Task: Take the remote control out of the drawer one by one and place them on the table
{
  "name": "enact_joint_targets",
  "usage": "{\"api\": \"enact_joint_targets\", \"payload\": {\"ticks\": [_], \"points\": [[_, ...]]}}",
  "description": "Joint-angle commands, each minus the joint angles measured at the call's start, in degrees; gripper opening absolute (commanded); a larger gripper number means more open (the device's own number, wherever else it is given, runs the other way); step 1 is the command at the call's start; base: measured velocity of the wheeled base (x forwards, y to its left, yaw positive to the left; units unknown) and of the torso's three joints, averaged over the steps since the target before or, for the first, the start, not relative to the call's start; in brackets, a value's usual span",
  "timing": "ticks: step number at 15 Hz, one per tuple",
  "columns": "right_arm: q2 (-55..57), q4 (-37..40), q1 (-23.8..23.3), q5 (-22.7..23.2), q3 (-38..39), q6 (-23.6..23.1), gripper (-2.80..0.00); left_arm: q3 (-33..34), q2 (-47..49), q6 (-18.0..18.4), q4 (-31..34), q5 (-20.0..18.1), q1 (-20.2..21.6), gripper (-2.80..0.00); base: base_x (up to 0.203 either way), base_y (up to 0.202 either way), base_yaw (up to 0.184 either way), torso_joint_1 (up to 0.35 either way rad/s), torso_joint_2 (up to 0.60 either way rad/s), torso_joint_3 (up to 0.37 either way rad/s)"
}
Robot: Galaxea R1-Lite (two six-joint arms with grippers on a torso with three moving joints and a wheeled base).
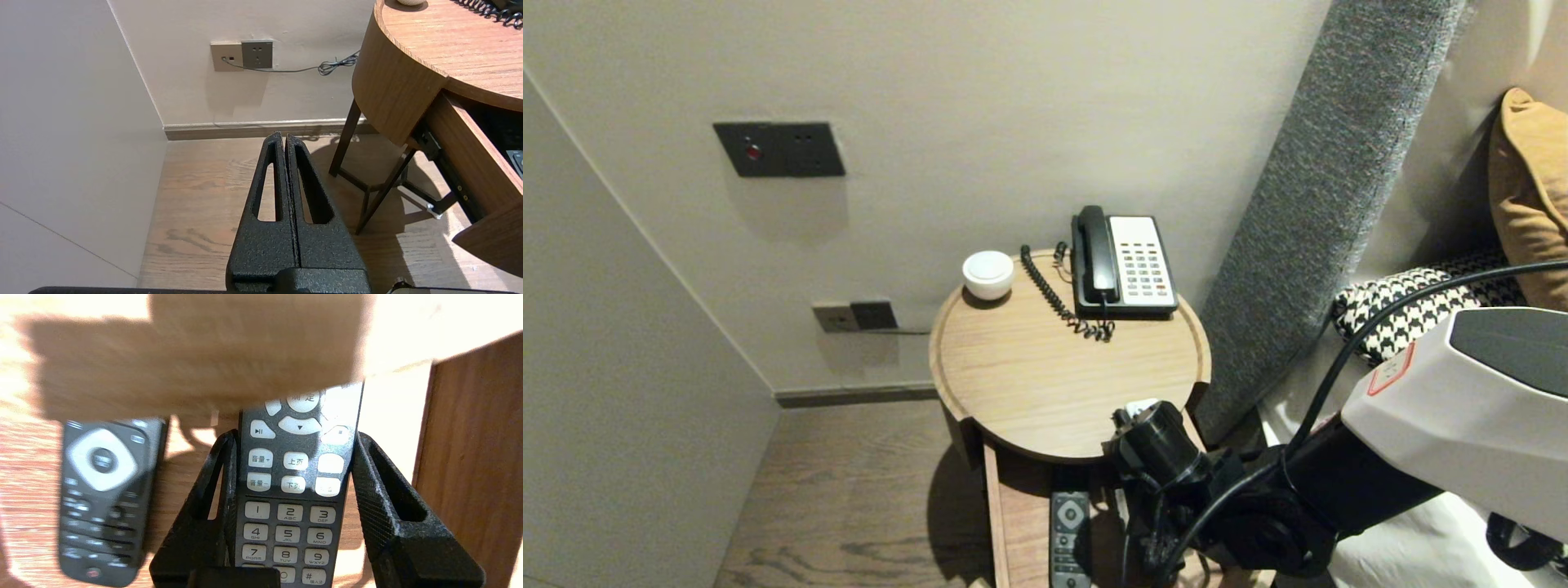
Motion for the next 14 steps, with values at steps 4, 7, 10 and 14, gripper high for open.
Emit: {"api": "enact_joint_targets", "payload": {"ticks": [4,7,10,14], "points": [[-2.14,1.18,0.15,0.10,-1.71,0.11,-2.80,0.00,0.00,0.00,-0.05,0.00,0.04,-2.80,0.000,0.000,0.000,0.000,0.00,0.000],[-2.23,3.24,-0.25,3.24,-2.51,0.30,-2.80,0.00,0.00,0.00,-0.05,0.00,0.04,-2.80,0.000,0.000,0.000,0.000,0.00,0.000],[-2.17,10.37,-1.28,8.60,-5.68,1.31,-2.80,0.00,0.00,0.00,-0.05,0.00,0.04,-2.80,0.000,0.000,0.000,0.000,0.00,0.000],[-1.34,15.99,-4.35,14.54,-9.10,1.72,-2.80,0.00,0.00,0.00,-0.05,0.00,0.04,-2.80,0.000,0.000,0.000,0.000,0.00,0.000]]}}
